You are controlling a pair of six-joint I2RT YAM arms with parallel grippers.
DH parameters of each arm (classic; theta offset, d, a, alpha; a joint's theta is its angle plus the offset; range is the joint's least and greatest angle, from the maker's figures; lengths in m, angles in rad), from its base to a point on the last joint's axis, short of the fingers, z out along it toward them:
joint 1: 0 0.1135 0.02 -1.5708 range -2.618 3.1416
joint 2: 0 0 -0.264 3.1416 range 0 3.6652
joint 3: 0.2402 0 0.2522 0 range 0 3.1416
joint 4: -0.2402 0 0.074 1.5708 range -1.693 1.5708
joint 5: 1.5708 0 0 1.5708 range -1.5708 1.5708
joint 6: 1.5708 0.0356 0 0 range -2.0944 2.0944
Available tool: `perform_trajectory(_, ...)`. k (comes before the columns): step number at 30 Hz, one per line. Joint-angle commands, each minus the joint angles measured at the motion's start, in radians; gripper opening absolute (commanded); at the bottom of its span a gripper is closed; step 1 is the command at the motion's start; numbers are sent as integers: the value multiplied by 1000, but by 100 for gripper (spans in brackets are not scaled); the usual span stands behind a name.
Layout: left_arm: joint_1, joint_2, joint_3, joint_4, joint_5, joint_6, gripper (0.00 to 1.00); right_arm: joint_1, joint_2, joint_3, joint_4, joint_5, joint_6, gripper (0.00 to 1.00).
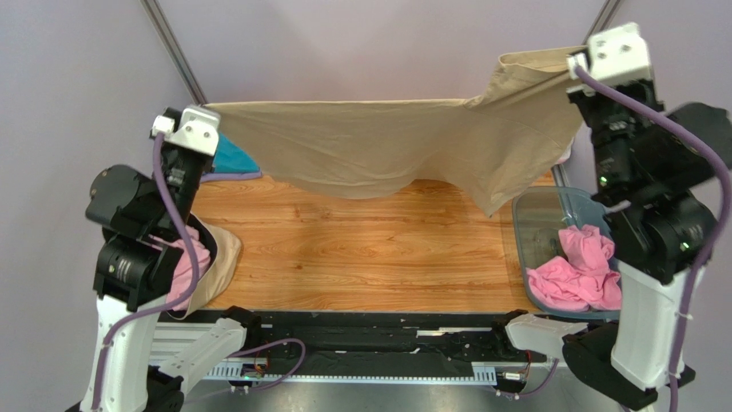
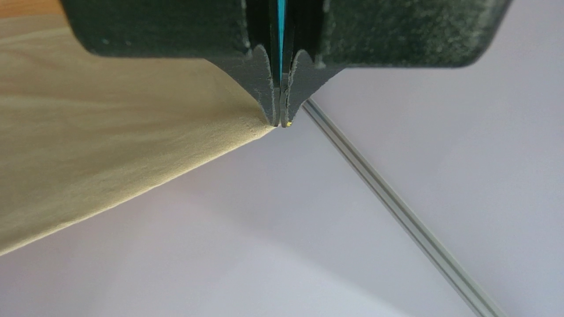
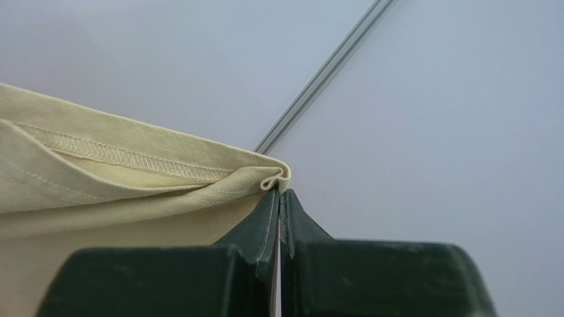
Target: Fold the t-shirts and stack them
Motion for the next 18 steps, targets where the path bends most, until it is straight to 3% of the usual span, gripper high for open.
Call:
perform_trajectory(1, -1, -75, -37, -9, -21, 27, 0, 1, -62, 101, 21, 53, -82, 0)
perform_trajectory(10, 1, -158, -25, -4, -67, 78, 0, 1, -130, 93, 99, 70, -174, 0)
perform_trajectory(18, 1, -67, -49, 114, -112, 131, 0, 0, -107, -19, 186, 75, -206, 0)
